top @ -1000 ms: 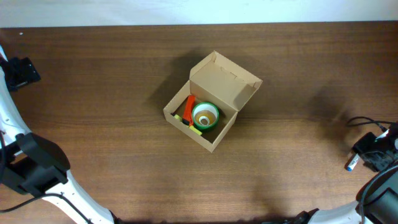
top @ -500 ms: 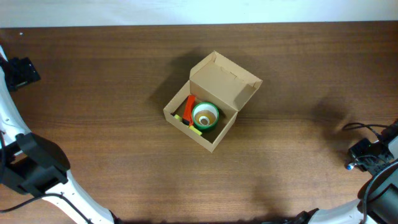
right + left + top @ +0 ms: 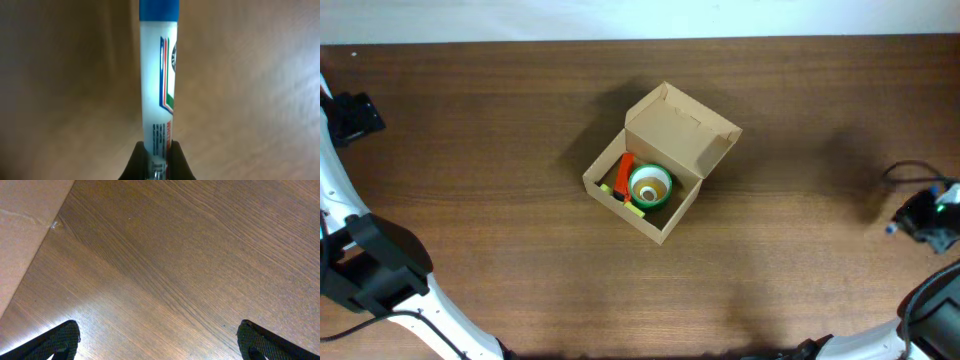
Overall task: Pack container
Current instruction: 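Lift the blue marker and carry it over the box, then lower the blue marker into the box beside the tapes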
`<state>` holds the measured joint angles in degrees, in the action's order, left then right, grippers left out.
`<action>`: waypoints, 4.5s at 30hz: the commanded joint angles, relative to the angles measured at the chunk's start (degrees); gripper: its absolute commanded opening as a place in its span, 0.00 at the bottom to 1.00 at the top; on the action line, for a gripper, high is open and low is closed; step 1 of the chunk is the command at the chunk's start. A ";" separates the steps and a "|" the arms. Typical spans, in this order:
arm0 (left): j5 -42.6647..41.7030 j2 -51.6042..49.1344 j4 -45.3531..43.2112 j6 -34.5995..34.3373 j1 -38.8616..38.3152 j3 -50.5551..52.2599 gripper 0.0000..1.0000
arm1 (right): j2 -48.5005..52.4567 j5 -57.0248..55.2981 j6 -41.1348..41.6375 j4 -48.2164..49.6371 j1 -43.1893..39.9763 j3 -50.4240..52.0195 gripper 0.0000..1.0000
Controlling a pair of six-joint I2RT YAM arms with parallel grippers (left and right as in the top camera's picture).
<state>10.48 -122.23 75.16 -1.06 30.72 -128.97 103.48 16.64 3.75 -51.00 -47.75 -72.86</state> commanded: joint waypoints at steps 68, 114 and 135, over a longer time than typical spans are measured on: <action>-0.22 1.07 -0.11 0.70 0.15 0.42 1.00 | 18.73 -8.28 -10.56 -20.92 85.33 -28.00 0.31; -0.22 1.05 -0.13 0.70 0.15 0.42 1.00 | 25.97 -13.81 -9.27 -18.16 83.25 -37.68 0.04; -0.22 1.05 -0.13 0.70 0.15 0.42 1.00 | 25.99 -8.31 -13.75 -20.11 84.30 -41.75 0.04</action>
<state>10.46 -122.23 75.11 -1.06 30.72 -128.97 128.97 12.51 -9.45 -70.89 36.51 -113.36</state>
